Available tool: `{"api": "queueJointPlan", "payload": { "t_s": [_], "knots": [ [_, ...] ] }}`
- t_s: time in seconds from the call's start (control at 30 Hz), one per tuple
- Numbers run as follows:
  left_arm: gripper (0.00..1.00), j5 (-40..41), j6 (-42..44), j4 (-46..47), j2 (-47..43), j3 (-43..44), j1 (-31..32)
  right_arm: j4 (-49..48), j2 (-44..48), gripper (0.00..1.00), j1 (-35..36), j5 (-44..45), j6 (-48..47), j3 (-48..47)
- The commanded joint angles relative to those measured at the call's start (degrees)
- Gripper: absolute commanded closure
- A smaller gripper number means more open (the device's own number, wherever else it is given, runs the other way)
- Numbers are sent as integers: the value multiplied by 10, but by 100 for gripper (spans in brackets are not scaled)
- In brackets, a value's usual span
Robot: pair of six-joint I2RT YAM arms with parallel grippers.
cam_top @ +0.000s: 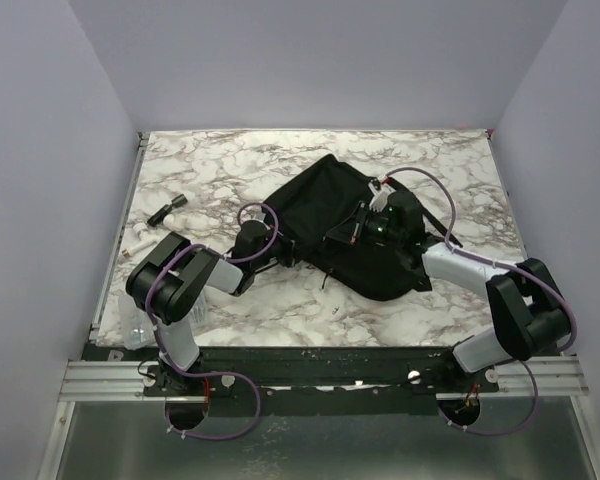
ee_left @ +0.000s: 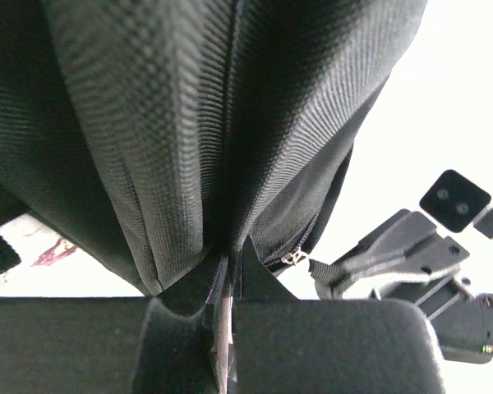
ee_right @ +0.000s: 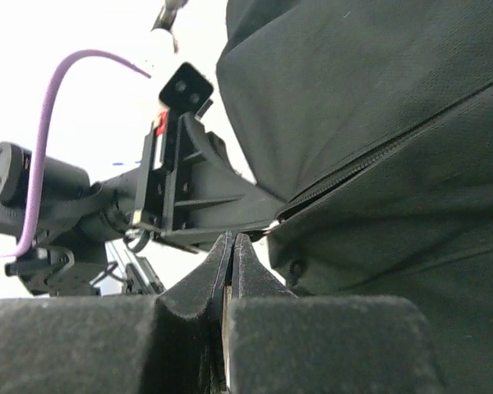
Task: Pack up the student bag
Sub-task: Zip the student bag at the center of the board, then reset both arms
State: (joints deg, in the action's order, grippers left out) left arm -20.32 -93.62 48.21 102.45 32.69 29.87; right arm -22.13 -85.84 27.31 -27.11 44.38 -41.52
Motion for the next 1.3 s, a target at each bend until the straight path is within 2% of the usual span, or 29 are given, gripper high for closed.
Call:
{"api": "queueJointPlan", "payload": {
  "t_s": [0.0, 0.13, 0.23, 0.43, 0.6, 0.67, 0.73, 0.8, 0.87, 1.03, 1.17, 1.27],
  "knots": [
    [100, 42, 29, 50, 0, -44, -4, 15, 26, 100, -57, -20, -1, -55],
    [100, 21, 43, 82, 11, -69, -8, 19, -26, 100, -139, -46, 15, -101],
    [100, 28, 71, 81, 9, -85, -12, -34, -81, 100, -207, -51, 48, -118],
    [100, -11, 80, 82, 28, -75, -19, -62, -192, 100, -269, -36, 40, -213],
    [100, -40, 91, 75, 24, -57, -21, 17, -208, 99, -269, -29, -4, -244],
    [99, -59, 98, 72, 24, -51, -22, 77, -197, 99, -269, -21, -36, -251],
    [82, -66, 99, 73, 24, -53, -23, 126, -179, 92, -269, -19, -76, -250],
    [65, -59, 109, 73, 12, -61, -23, 172, -155, 70, -270, -7, -104, -243],
    [56, -56, 130, 72, -7, -67, -23, 206, -127, 60, -269, 10, -123, -231],
    [51, -71, 152, 54, -65, -73, -23, 276, -59, 48, -264, 29, -127, -211],
    [50, -82, 167, 31, -133, -95, -22, 321, 24, 35, -189, 85, -158, -185],
    [48, -78, 212, -47, -213, -107, -21, 334, 90, 27, -142, 96, -169, -148]
  ]
}}
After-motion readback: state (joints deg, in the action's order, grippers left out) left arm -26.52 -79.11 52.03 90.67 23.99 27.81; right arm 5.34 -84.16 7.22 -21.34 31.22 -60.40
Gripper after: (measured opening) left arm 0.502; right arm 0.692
